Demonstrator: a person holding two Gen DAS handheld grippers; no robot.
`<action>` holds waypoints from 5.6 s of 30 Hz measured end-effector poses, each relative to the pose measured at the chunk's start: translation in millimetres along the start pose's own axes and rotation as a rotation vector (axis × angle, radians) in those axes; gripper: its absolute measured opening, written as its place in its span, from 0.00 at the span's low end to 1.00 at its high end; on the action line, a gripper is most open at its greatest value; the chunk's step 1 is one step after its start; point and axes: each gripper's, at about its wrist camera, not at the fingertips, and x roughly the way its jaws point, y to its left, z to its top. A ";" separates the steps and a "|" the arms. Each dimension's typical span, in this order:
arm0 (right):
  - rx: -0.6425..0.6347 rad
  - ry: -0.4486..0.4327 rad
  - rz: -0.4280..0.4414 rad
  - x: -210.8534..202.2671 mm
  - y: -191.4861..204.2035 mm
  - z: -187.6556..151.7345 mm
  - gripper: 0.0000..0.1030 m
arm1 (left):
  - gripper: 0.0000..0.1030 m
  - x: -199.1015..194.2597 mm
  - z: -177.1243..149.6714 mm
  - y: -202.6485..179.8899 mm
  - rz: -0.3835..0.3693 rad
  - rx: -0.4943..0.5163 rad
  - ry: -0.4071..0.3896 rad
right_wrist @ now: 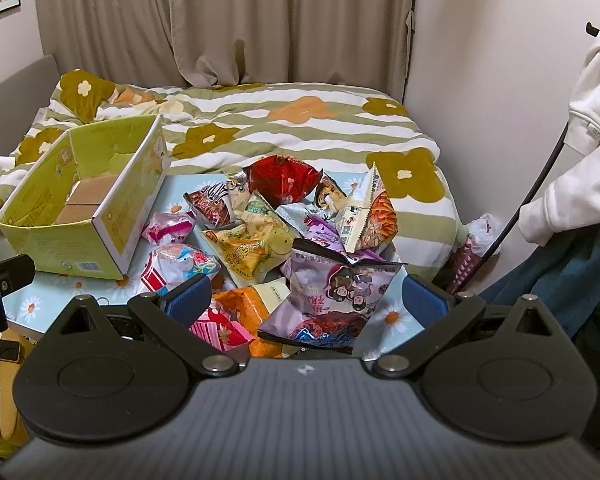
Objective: Organize snacks
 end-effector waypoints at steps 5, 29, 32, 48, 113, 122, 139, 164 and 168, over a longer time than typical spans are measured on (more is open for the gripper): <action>0.003 0.001 -0.001 1.2 0.6 -0.2 1.00 | 1.00 0.1 0.3 1.5 -0.003 -0.001 0.003; 0.006 0.003 0.002 3.7 -0.1 1.0 1.00 | 1.00 5.2 2.3 -0.8 -0.013 0.002 0.008; 0.007 0.004 0.003 3.5 0.0 1.5 1.00 | 1.00 5.3 2.3 -0.9 -0.013 0.002 0.007; 0.010 0.007 0.002 10.6 0.7 1.0 1.00 | 1.00 8.4 6.4 -3.2 -0.025 0.009 0.015; 0.273 0.207 -0.078 160.9 -33.1 -24.1 0.68 | 0.59 227.6 3.2 -76.1 -0.275 0.556 0.215; 0.261 0.173 -0.087 140.2 -42.5 -16.8 0.67 | 0.59 201.8 11.7 -78.7 -0.246 0.527 0.162; 0.057 0.035 0.106 90.8 -15.9 36.9 0.67 | 0.59 114.8 52.2 -49.4 -0.051 0.348 -0.022; -0.063 0.011 0.358 180.6 222.2 198.1 0.67 | 0.60 216.0 152.2 150.8 0.149 0.139 -0.031; -0.032 0.068 0.332 218.2 247.4 209.7 0.67 | 0.60 264.4 160.8 164.7 0.090 0.126 0.027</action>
